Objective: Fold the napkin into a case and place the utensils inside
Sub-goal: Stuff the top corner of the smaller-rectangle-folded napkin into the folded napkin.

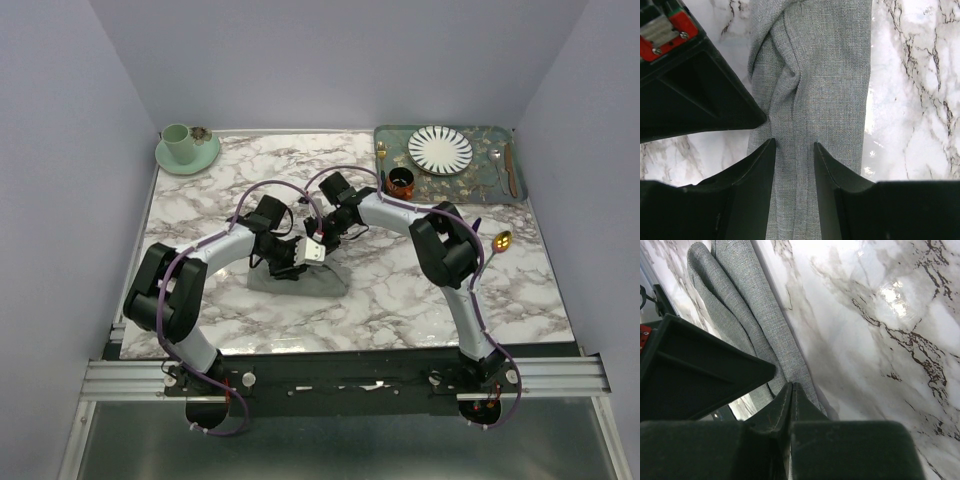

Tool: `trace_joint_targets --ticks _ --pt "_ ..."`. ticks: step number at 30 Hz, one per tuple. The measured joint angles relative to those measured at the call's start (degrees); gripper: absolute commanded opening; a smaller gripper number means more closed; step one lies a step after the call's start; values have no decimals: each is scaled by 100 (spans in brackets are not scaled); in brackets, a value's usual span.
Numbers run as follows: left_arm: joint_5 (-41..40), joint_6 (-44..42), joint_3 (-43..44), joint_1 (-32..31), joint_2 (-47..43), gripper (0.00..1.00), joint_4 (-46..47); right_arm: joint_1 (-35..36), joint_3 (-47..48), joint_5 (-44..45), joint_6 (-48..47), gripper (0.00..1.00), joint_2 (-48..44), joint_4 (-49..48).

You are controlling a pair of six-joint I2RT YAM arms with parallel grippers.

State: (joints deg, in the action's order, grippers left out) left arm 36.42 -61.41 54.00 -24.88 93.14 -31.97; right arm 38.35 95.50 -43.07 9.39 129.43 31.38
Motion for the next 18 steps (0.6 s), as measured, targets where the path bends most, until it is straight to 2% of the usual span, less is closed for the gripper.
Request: trace_joint_targets --ticks 3,13,18 --pt "-2 4 13 0 74 36 -72 7 -2 -20 0 1 0 0" --pt "7 57 133 -4 133 1 -120 35 -31 -101 -2 1 0 -2" --pt "9 146 192 -35 133 0 -120 44 -39 -133 -4 1 0 -2"
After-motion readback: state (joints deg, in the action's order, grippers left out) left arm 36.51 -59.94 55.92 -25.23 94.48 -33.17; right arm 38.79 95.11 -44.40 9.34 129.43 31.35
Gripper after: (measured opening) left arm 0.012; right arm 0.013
